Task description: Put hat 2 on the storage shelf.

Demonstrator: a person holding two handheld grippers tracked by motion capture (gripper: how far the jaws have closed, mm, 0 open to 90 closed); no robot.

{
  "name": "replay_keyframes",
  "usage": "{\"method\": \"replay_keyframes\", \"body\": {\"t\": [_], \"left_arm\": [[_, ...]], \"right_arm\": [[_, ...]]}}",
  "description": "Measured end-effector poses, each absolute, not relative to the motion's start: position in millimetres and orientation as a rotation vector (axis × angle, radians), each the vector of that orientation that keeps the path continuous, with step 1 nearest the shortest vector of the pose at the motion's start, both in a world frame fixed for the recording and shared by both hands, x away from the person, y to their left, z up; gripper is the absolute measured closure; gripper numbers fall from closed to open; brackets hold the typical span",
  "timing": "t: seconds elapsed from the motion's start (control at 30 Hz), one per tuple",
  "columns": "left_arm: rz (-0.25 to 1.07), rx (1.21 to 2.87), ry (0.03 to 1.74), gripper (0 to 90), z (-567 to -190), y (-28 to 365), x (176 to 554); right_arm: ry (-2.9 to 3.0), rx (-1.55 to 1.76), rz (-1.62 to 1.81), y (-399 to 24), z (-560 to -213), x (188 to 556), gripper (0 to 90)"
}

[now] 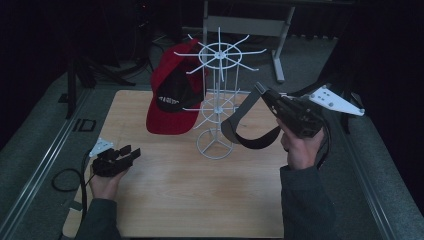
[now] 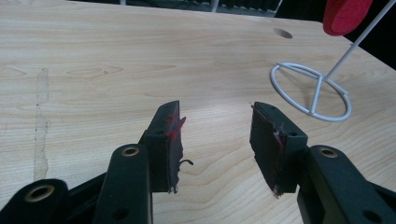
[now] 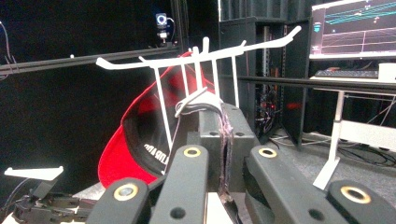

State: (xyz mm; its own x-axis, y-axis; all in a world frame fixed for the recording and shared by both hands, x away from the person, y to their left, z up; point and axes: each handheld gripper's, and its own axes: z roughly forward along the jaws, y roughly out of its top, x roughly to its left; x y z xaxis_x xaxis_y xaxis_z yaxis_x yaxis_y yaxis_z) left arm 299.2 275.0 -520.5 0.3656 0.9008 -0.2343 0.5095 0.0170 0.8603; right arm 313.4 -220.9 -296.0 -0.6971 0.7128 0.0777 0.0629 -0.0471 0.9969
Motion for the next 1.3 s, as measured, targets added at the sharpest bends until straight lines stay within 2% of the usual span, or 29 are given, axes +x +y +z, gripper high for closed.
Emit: {"method": "replay_keyframes", "body": {"t": [1.3], "left_arm": [[0.498,1.629,1.283,54.0,-520,276,299]], "right_arm": [[1.704,0.740,1.826,-217,-264,308,88.5]]}}
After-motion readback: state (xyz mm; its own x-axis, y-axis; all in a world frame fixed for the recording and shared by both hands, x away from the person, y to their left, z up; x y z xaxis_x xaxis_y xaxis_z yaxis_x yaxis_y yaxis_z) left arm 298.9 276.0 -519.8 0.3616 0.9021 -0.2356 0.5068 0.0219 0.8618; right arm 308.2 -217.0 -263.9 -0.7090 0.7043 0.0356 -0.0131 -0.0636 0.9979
